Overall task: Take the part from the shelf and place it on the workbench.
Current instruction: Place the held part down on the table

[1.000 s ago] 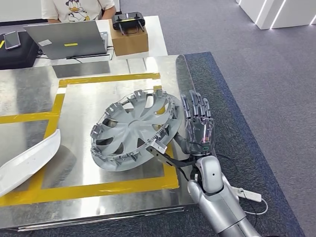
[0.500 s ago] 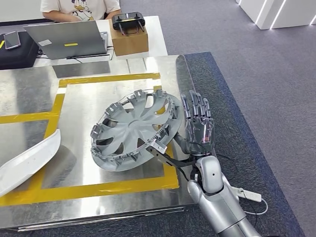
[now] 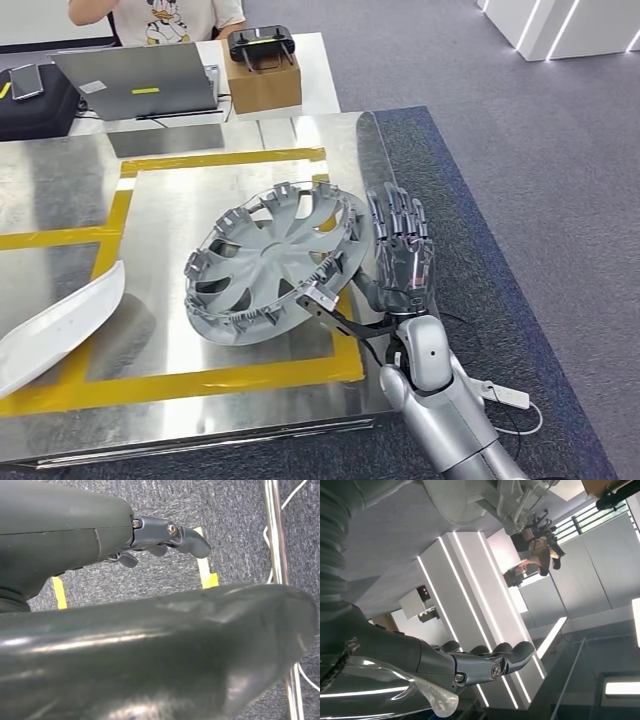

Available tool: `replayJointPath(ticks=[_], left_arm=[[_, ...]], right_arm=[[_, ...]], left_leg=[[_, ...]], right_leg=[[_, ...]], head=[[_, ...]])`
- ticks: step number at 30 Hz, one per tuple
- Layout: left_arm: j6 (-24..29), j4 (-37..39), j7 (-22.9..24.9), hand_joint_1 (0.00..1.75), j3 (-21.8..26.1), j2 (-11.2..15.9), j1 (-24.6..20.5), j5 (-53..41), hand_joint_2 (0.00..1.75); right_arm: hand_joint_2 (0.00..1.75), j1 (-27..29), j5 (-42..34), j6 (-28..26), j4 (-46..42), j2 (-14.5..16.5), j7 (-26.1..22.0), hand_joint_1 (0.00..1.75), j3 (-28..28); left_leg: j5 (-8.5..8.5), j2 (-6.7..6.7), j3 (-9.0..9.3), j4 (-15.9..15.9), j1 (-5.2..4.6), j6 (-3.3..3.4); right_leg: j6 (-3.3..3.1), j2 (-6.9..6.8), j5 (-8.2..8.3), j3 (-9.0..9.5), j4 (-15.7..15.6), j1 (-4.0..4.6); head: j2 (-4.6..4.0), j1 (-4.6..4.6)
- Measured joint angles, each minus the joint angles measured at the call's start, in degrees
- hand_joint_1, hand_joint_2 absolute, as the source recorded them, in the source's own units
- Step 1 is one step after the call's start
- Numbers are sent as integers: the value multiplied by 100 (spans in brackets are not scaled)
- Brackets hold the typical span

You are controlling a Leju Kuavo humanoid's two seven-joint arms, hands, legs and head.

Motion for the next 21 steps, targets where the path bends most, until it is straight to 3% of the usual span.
replayJointPath(ticks=[3, 5, 7, 8, 10, 12, 13, 15, 17, 21], left_arm=[[0, 0, 0, 0, 0, 6, 0, 0, 0], [0, 0, 0, 0, 0, 12, -3, 0, 0], [0, 0, 0, 0, 0, 15, -14, 0, 0], [0, 0, 0, 0, 0, 15, -20, 0, 0], [0, 0, 0, 0, 0, 13, -23, 0, 0], [0, 0, 0, 0, 0, 13, -21, 0, 0], [0, 0, 0, 0, 0, 13, -22, 0, 0], [0, -1, 0, 0, 0, 11, -26, 0, 0], [0, -1, 0, 0, 0, 7, -34, 0, 0], [0, -1, 0, 0, 1, 2, -47, -2, 0]], right_arm=[[175, 0, 0, 0, 0, 1, 0, 0, 0], [175, -3, 0, -1, -5, 8, 0, 0, 0], [175, -18, 0, -1, -18, 15, 0, 0, 1], [175, -28, 0, -1, -25, 16, 0, 0, 2], [175, -33, 0, 1, -29, 16, 0, 0, 5], [175, -11, -1, 2, -28, 16, 1, 0, 7], [175, -4, -1, 3, -28, 16, 1, 0, 7], [175, -9, -2, 3, -30, 16, 2, 0, 7], [175, -22, -1, 2, -31, 17, 1, 0, 8], [175, -42, -1, 0, -41, 24, 2, 0, 6]], left_leg=[[15, 0, -15, 20, -20, 33], [69, 4, -28, -10, -22, 91], [168, 31, -37, -94, 6, 169], [210, 46, -51, -133, 23, 200], [248, 64, -101, -134, 28, 226], [258, 71, -141, -108, 26, 223], [257, 71, -151, -92, 26, 219], [236, 67, -158, -49, 26, 190], [212, 61, -197, 7, 16, 135], [186, 66, -306, 65, 0, 6]], right_leg=[[41, 1, 31, -3, -7, -20], [95, 6, 75, -7, -31, -27], [143, 10, -24, -105, 81, -18], [156, 9, -164, -223, 300, -12], [170, 3, -524, -572, 1053, -17], [175, -1, -632, -812, 1592, -19], [169, -3, -524, -795, 1565, -19], [131, -8, -113, -486, 920, -16], [71, -10, 125, -155, 301, -2], [-53, -4, 68, -70, 17, -13]], head=[[0, -1], [1, -2], [1, 12], [1, 22], [0, 40], [-1, 39], [-1, 40], [-1, 40], [0, 39], [2, 28]])
